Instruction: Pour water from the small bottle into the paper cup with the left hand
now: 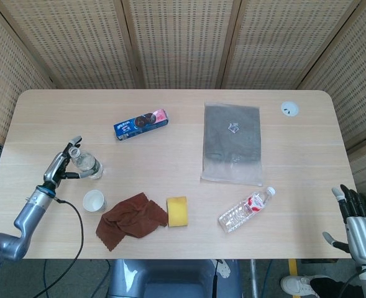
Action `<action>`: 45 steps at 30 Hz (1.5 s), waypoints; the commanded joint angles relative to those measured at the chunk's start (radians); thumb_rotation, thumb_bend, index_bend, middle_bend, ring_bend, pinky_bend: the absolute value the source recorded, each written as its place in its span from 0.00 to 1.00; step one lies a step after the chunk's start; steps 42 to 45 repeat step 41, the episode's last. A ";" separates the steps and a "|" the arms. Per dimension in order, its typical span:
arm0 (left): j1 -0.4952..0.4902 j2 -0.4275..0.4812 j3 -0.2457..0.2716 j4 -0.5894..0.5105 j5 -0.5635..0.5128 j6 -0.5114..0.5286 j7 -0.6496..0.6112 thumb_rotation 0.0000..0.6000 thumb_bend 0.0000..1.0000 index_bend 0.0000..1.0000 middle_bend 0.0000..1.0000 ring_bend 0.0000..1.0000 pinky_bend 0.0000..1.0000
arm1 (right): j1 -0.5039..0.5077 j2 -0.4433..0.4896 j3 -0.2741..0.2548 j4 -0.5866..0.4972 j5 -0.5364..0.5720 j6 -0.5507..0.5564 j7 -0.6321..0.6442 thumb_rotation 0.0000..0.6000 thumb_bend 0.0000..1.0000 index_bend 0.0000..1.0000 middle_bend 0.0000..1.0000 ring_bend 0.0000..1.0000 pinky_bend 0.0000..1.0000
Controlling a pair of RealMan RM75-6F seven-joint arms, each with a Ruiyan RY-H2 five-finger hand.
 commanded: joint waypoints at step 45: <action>0.448 0.413 0.080 -0.739 -0.057 0.628 1.248 1.00 0.10 0.00 0.00 0.00 0.00 | -0.021 0.036 0.001 0.003 -0.028 0.048 0.098 1.00 0.00 0.01 0.00 0.00 0.00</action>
